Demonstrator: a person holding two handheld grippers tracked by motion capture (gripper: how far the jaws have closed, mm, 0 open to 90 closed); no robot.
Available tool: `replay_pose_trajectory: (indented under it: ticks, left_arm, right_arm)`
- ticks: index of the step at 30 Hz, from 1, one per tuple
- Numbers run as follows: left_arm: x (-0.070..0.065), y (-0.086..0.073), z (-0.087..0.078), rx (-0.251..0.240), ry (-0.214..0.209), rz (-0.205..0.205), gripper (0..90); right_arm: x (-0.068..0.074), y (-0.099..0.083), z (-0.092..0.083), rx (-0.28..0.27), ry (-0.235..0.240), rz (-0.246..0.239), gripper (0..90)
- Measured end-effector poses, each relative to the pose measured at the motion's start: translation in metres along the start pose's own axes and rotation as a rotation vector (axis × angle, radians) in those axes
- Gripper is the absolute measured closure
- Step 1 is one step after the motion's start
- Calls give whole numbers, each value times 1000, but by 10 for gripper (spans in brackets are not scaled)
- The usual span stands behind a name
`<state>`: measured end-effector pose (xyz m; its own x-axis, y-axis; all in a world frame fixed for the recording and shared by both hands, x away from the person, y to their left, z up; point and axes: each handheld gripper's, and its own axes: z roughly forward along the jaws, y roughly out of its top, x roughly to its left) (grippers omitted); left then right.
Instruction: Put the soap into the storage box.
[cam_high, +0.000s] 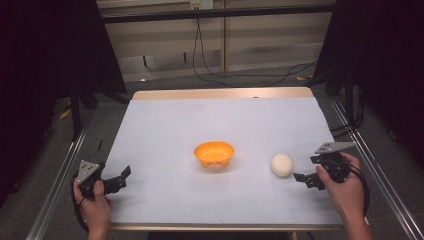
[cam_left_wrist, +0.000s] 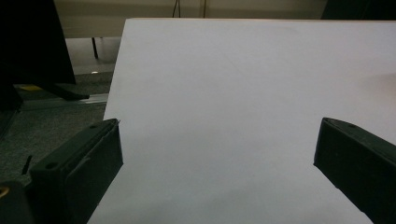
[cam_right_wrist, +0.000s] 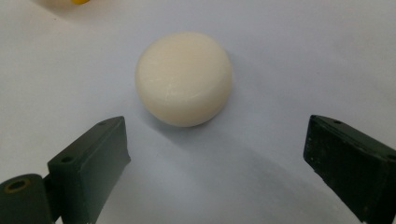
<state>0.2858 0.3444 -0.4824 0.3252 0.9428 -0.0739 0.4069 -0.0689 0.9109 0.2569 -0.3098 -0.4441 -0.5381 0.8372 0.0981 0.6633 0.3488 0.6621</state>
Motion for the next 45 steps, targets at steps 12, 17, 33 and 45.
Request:
replay_pose_trajectory:
  ticks: [12, 17, 33, 45]
  left_arm:
    - [0, 0, 0, 1, -2, 1, 10]
    - [0, 0, 0, 2, -4, -2, 10]
    - [0, 0, 1, 5, -8, -2, 10]
    - [1, 1, 1, 9, -10, -9, 10]
  right_arm:
    - [1, 12, 4, 23, 28, -25, 91]
    - [2, 15, 7, 48, 29, -32, 99]
    - [10, 30, 20, 136, 60, -74, 112]
    - [18, 39, 32, 156, 70, -76, 103]
